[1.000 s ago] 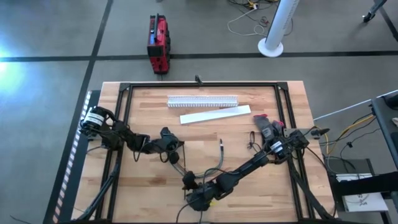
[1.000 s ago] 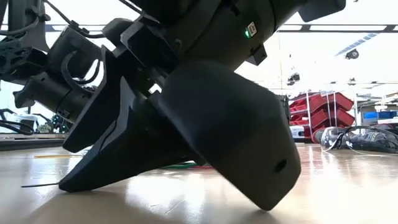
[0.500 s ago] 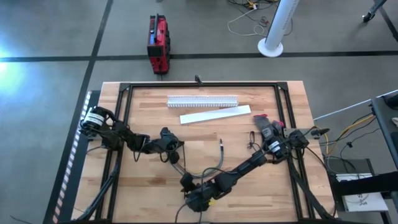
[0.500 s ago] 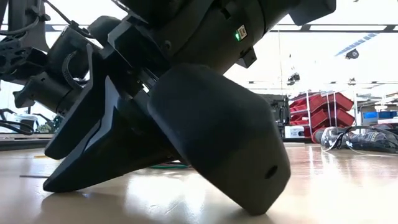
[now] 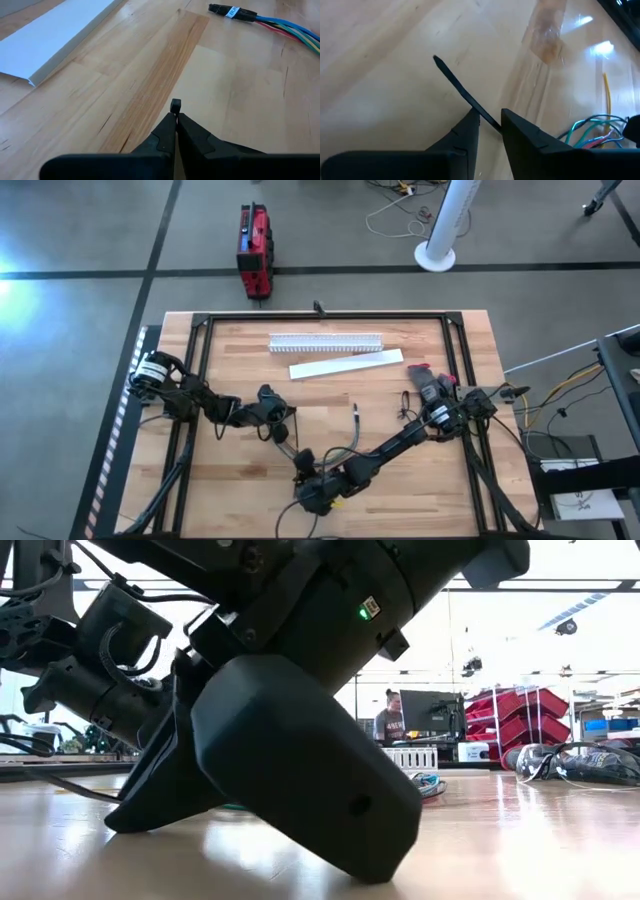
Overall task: Ziptie cables
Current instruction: Wrap the cables together using a black zip tie
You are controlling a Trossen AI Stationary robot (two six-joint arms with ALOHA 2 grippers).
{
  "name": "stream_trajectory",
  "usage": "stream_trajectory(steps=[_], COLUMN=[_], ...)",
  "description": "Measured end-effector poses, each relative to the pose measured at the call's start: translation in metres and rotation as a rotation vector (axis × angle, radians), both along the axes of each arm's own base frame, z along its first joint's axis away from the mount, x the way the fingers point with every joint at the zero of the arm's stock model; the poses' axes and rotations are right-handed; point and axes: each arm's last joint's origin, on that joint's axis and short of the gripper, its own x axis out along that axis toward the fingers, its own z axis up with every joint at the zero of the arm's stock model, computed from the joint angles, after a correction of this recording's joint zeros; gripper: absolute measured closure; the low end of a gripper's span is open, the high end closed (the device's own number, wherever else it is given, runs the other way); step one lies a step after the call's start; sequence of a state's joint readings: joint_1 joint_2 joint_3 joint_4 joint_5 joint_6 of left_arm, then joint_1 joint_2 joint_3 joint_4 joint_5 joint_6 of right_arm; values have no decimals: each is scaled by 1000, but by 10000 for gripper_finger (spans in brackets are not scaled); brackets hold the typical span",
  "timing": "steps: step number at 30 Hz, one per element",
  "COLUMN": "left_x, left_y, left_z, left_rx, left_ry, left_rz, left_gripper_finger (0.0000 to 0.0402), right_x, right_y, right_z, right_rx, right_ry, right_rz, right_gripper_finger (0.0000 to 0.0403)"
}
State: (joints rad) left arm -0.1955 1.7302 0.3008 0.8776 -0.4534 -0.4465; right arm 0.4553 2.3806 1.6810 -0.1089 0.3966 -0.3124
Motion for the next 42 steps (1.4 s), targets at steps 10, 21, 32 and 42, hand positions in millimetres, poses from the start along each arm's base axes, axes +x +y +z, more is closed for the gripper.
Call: stream_trajectory(steps=[10,21,32,42], left_x=[1,3,-16,-19], left_y=[0,-28,-75,-119], left_z=[1,21,26,40], left_rx=[24,114,311,463], left_ry=[-4,-185,-200,-225], left_rz=[-14,-167,-262,-376], left_gripper_finger=[401,401,402,402], right_x=[1,-1,-25,-41], right_y=[-1,3,-4,-29], right_z=[3,42,49,27], right_rx=[129,317,651,974], right_ry=[-36,-96,-259,-373], right_rz=[-129,-223,-391,-493], right_gripper_finger=[387,403,403,403])
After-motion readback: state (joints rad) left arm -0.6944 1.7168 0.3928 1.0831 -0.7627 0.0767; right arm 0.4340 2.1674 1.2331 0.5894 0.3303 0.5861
